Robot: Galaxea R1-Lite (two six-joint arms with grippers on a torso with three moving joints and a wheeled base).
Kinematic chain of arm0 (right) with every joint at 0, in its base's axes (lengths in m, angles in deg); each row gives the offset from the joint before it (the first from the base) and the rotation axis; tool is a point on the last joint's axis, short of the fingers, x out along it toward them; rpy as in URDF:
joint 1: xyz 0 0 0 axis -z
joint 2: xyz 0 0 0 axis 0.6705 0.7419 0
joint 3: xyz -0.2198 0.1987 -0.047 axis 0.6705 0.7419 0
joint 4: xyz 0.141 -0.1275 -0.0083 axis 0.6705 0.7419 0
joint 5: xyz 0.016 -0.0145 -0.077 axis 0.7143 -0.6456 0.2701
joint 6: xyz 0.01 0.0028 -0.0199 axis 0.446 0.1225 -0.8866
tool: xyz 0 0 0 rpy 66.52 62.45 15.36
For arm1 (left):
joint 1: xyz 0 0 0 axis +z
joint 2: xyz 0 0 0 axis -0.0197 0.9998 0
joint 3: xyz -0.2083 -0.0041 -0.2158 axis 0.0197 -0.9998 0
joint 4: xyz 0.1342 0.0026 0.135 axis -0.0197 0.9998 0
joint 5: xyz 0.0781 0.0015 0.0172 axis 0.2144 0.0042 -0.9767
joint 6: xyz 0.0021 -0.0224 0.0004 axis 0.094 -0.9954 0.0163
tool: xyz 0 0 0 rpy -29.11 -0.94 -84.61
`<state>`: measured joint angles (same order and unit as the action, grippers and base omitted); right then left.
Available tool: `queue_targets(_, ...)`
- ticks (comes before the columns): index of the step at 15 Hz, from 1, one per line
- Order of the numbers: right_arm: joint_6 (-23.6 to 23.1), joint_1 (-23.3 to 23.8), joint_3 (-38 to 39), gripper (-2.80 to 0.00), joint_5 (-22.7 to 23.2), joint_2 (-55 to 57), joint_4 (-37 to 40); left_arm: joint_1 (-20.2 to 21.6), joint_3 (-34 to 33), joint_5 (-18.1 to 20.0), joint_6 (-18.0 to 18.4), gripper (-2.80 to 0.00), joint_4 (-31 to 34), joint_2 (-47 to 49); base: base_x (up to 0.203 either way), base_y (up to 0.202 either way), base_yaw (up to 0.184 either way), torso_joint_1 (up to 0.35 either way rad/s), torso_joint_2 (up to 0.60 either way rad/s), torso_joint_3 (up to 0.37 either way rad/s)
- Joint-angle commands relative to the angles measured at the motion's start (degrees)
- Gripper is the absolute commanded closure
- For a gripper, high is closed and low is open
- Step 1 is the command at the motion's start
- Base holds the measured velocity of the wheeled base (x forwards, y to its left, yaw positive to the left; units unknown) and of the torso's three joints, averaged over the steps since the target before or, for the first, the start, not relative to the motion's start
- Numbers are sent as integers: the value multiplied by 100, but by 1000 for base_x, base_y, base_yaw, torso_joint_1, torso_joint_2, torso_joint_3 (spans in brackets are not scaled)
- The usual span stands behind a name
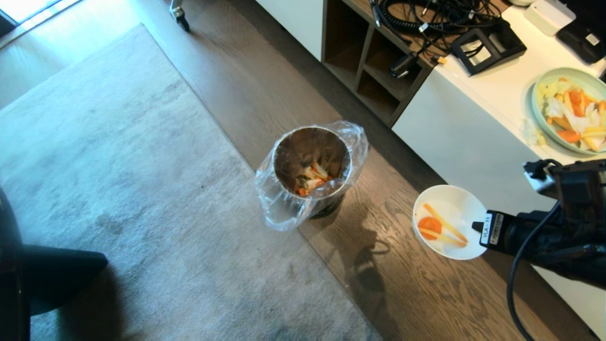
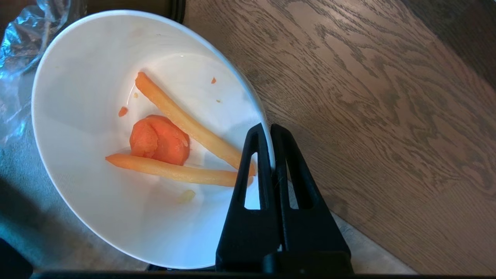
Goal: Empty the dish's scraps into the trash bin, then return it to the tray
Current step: Move the bowl over the trash can
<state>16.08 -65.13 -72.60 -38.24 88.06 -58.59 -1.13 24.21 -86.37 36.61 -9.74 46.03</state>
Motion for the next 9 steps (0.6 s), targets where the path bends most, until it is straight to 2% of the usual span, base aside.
queue_targets(1,15,43,-97,0,-9,32,-5,0,0,-5,-7,0,-2,-2,0,0,0,5,3,-201)
queue_targets(9,22,52,-55,0,0,41,-5,0,0,-5,-7,0,-2,-2,0,0,0,3,4,-198)
